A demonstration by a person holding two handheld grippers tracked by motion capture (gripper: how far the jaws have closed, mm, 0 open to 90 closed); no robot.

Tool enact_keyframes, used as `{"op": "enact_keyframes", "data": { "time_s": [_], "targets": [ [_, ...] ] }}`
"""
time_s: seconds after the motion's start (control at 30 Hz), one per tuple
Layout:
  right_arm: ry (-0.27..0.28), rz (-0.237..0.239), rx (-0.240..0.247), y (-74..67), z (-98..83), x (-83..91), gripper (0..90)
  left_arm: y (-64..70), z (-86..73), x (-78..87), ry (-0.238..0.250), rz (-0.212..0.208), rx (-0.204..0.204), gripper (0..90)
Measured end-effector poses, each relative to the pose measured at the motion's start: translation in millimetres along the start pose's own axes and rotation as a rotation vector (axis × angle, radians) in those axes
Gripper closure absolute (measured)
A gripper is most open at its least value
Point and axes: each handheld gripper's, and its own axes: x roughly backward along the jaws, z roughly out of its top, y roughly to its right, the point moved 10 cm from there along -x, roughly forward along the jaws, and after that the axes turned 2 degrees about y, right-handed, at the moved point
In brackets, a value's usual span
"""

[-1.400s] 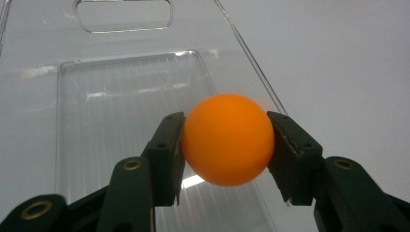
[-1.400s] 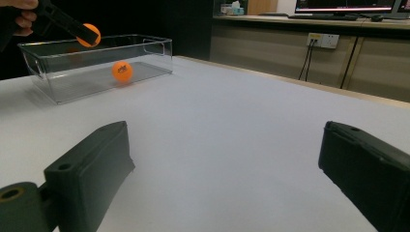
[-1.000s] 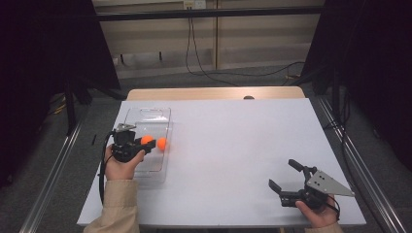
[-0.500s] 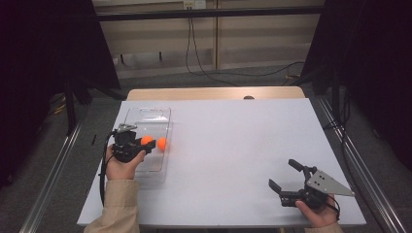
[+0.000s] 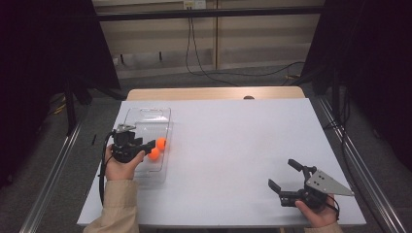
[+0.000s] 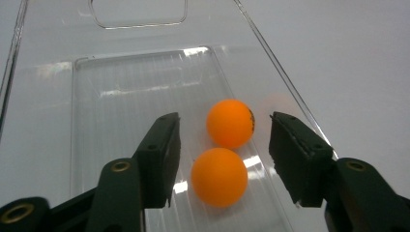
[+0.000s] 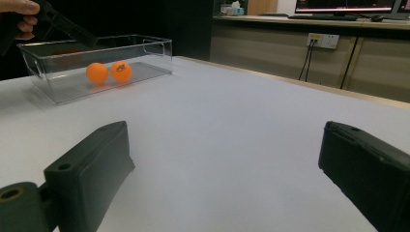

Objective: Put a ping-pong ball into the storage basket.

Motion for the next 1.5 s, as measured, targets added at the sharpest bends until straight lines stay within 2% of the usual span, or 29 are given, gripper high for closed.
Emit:
{"op": "enact_keyframes", "data": {
  "time_s": [0.63,1.2,1.33,1.43,1.5],
  "targets": [
    [0.0,0.006,-0.004,-1.0,0.0,-1.9,3.8,2.0,6.0,4.1,0.05,-0.001,-0.002,18.6],
    [0.003,-0.002,-0.003,0.4,0.5,-0.3,3.7,16.9,13.3,14.6,0.149,-0.057,-0.018,10.3],
    [0.004,-0.001,-0.004,0.1,0.8,-0.3,3.8,17.9,14.5,17.7,0.177,-0.065,-0.007,8.9],
    [0.003,0.001,-0.006,-0.5,0.5,-0.6,3.7,20.2,15.5,21.0,0.202,-0.072,-0.027,8.4],
    [0.003,0.002,-0.007,-0.9,0.4,-1.0,3.7,20.9,14.7,22.7,0.207,-0.076,-0.025,7.2]
  ]
}}
